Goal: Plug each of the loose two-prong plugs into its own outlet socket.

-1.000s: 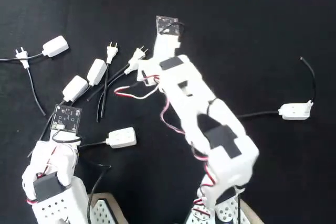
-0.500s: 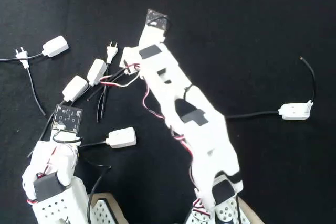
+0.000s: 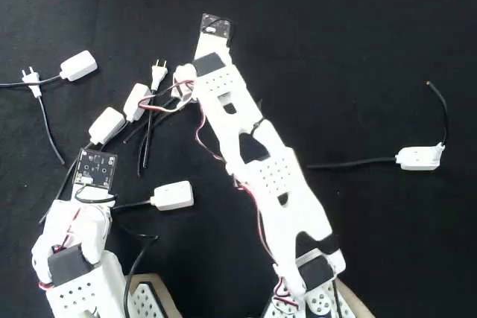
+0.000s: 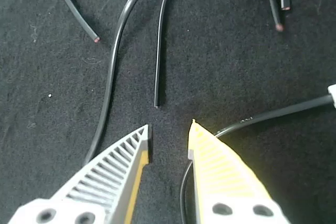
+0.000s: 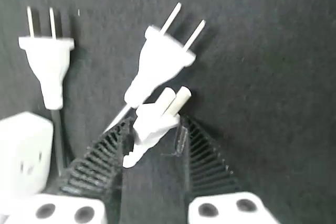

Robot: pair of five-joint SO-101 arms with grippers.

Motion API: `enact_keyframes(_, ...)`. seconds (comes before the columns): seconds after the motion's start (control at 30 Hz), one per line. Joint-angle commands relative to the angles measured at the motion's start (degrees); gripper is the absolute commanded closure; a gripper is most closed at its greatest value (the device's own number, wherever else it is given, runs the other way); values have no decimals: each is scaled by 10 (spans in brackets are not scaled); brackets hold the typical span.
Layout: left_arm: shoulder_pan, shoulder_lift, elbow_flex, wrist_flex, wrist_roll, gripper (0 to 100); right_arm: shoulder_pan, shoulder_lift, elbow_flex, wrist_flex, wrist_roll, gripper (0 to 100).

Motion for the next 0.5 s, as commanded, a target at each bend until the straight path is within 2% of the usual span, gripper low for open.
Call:
enact_keyframes(0.0,-5,-1,1,0,-6,870,6,20,-119,98,8,986)
enact_keyframes(0.23,-5,-1,1,0,-6,870,40,55,-290,215,47,986)
enact_keyframes(0.33,-5,-1,1,0,-6,870,75,46,-293,215,47,986)
enact_keyframes(0.47,-4,-1,5,-2,-6,870,107,5,-269,216,85,986)
